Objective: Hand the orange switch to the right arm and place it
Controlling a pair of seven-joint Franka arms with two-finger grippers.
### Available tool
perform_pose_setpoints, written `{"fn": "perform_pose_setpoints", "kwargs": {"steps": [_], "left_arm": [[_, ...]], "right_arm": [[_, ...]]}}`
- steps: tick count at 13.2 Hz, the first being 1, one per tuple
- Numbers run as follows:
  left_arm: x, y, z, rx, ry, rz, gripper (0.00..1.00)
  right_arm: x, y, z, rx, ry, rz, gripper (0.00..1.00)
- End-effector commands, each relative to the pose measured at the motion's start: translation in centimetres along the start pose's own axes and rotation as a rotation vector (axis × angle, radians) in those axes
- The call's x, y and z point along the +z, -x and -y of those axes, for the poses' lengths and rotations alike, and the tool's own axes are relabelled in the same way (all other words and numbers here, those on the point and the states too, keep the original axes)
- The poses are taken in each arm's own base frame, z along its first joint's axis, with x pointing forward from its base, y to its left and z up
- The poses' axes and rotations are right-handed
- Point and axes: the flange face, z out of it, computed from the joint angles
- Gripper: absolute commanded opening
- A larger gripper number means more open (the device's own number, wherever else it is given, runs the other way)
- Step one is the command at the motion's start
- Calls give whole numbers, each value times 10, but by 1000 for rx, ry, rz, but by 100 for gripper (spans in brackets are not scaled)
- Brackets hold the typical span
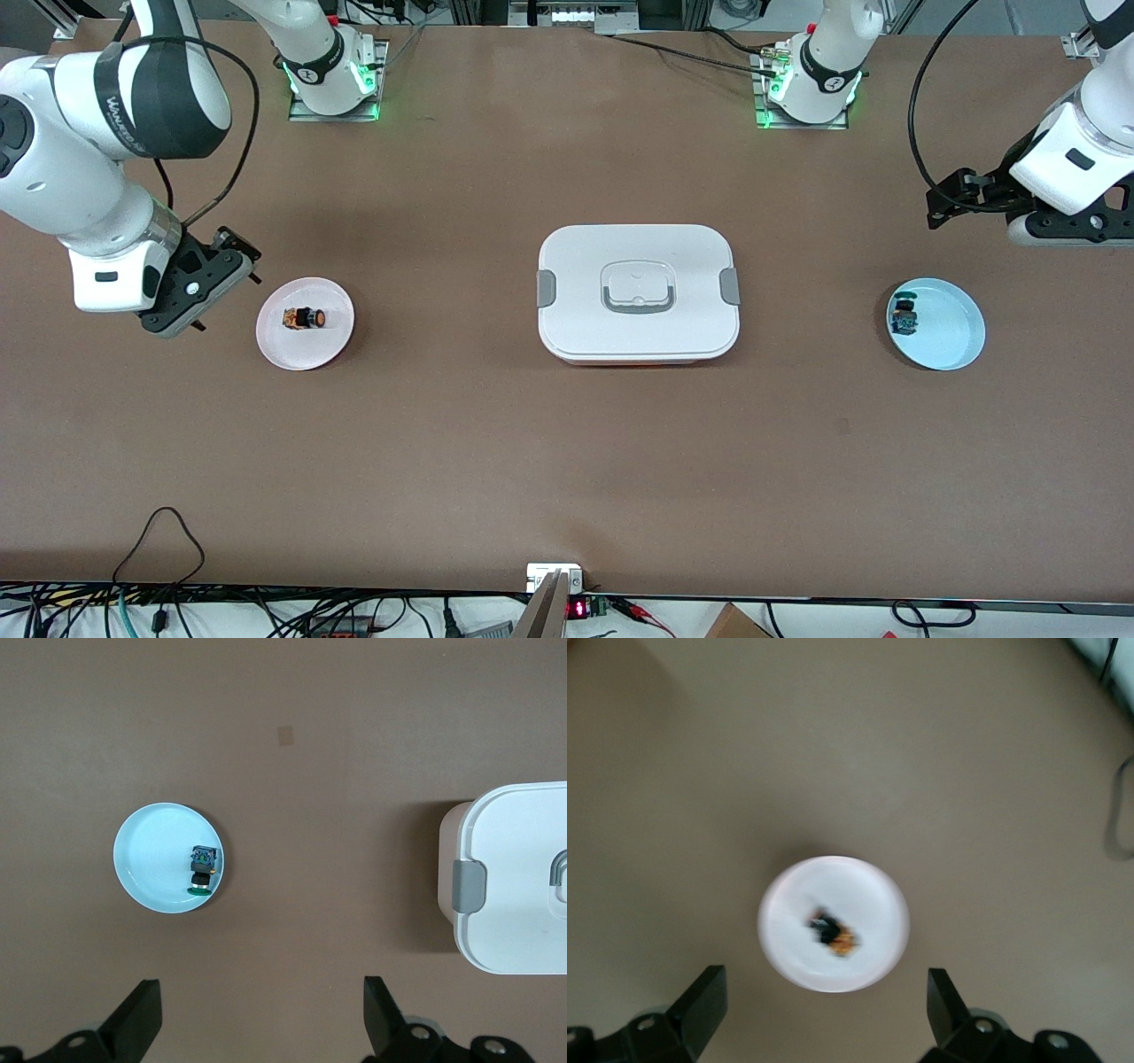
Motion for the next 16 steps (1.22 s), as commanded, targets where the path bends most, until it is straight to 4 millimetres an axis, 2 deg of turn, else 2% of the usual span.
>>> {"fn": "perform_pose_setpoints", "kwargs": {"steps": [1, 4, 5, 7, 9, 10, 11, 12, 14, 16], "left_arm": [[-6, -2, 2, 14, -7, 9, 100], [-6, -2, 2, 13, -8, 12, 100], [-7, -1, 2, 13, -7, 11, 100], [-6, -2, 2, 11, -8, 12, 100], [-5, -1, 2, 8, -8, 15, 100], [-5, -1, 2, 10, -8, 15, 100], [-5, -1, 2, 8, -8, 15, 100], [-5, -1, 2, 8, -8, 15, 100], [-6, -1, 2, 8, -8, 15, 100], [-6, -1, 2, 7, -8, 17, 100]], "right_arm": [[-20, 4, 13, 328, -128, 50, 100], [-39, 16, 20, 476, -141, 162, 100], [-51, 21, 13, 489, -107, 171, 100], [-76, 29, -8, 493, 19, 159, 100], [-97, 59, -59, 602, 55, 102, 100], [-107, 61, -65, 621, 60, 77, 100], [-114, 62, -63, 624, 63, 71, 100], [-115, 66, -60, 624, 64, 75, 100], [-99, 76, -52, 616, 63, 57, 100], [-97, 81, -50, 617, 60, 51, 100]]}}
